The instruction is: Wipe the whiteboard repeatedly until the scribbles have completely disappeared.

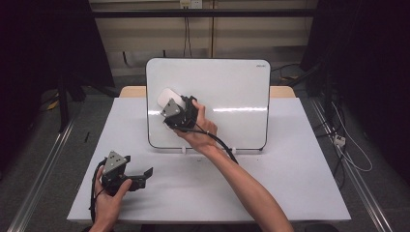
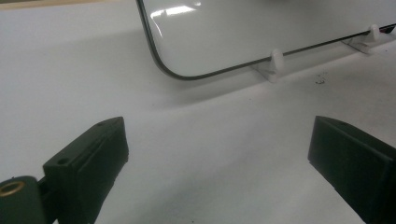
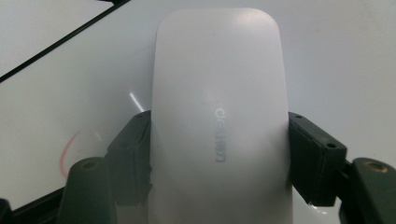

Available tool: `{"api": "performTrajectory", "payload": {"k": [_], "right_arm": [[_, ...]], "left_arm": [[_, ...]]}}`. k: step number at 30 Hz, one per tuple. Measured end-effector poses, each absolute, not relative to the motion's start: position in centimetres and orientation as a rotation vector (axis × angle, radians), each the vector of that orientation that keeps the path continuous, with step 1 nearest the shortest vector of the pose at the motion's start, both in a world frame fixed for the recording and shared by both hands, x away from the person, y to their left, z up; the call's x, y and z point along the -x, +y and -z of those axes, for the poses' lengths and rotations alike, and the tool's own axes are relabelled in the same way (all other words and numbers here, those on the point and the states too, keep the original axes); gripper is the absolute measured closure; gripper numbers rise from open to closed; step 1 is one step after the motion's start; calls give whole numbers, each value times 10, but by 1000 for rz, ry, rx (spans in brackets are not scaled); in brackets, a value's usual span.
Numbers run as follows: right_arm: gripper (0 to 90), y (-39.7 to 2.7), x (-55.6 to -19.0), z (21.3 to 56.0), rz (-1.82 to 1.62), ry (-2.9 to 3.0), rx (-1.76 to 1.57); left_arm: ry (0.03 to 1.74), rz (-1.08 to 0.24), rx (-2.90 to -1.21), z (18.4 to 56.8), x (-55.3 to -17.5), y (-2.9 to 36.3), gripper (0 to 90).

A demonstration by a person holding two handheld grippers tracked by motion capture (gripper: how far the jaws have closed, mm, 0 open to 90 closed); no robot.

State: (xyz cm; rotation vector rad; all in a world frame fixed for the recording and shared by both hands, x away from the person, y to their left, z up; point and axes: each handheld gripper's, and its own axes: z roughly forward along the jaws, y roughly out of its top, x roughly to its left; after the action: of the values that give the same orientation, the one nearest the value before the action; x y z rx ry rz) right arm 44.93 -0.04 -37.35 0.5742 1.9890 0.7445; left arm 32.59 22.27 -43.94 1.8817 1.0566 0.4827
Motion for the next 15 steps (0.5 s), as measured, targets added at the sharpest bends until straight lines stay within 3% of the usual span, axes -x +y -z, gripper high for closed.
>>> {"api": "performTrajectory", "payload": {"k": [15], "right_arm": [[314, 24, -420, 412, -707, 2032, -453]], "left_arm": [[1054, -482, -1889, 439, -326, 222, 48]]}}
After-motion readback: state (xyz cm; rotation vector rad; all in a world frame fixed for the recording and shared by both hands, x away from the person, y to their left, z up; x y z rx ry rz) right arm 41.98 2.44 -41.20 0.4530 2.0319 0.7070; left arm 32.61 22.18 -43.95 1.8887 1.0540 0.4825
